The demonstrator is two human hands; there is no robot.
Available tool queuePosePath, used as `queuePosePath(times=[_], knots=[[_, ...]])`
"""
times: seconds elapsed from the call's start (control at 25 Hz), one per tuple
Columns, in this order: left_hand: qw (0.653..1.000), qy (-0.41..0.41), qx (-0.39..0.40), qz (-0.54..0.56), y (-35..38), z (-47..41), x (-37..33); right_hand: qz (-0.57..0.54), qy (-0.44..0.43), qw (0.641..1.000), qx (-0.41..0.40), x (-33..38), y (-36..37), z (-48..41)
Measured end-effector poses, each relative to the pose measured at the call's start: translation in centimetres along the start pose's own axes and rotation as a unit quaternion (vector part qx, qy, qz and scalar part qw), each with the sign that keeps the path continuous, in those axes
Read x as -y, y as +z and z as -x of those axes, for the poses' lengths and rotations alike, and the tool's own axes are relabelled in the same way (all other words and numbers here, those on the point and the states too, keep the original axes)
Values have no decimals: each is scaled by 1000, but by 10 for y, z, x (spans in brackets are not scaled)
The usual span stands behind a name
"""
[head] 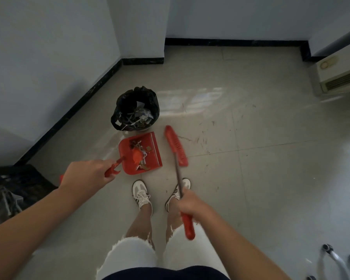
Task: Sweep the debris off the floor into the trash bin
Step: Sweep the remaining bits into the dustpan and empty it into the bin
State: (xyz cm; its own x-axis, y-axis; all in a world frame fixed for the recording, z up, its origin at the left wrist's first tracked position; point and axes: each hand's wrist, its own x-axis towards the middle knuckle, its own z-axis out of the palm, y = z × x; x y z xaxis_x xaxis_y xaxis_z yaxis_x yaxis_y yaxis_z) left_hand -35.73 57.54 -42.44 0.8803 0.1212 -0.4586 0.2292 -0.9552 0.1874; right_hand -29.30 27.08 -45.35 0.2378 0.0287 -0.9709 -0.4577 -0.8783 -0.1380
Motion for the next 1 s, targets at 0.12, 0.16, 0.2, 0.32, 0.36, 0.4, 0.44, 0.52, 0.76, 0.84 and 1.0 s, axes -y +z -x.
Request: queuePosePath(times=[0.12, 0.16, 0.2, 0.32, 0.36, 0.4, 0.44, 0.52, 0.76, 0.84, 1.0], knots=[[1000, -3, 1, 1, 1, 2, 3, -2, -8, 998, 59, -8, 15, 33], [1000, -9, 2, 4, 0, 2, 5, 2, -9, 997, 78, -14, 4, 45], [1000, -17, 6, 4, -1, 0, 7, 1, -12, 996, 83, -20, -12, 54], [999, -30, 39, 9, -9, -1, 9, -43, -11, 997, 60, -49, -65, 80], [998, -31, 55, 10, -13, 0, 8, -59, -4, 997, 47, -61, -76, 88], [997, -34, 67, 11, -15, 1, 6, -70, -2, 997, 34, -73, -85, 97], [997, -37, 72, 13, -18, 2, 3, -78, -1, 997, 18, -83, -91, 106], [997, -41, 57, 18, -22, 5, -2, -99, -7, 995, -22, -100, -98, 122], [995, -27, -46, 79, -51, 37, -9, -189, 20, 974, -124, -117, -120, 125], [990, -32, -81, 110, -67, 52, -2, -193, 44, 970, -143, -119, -127, 115], [973, -26, -151, 172, -104, 82, -2, -168, 63, 972, -150, -110, -131, 97]])
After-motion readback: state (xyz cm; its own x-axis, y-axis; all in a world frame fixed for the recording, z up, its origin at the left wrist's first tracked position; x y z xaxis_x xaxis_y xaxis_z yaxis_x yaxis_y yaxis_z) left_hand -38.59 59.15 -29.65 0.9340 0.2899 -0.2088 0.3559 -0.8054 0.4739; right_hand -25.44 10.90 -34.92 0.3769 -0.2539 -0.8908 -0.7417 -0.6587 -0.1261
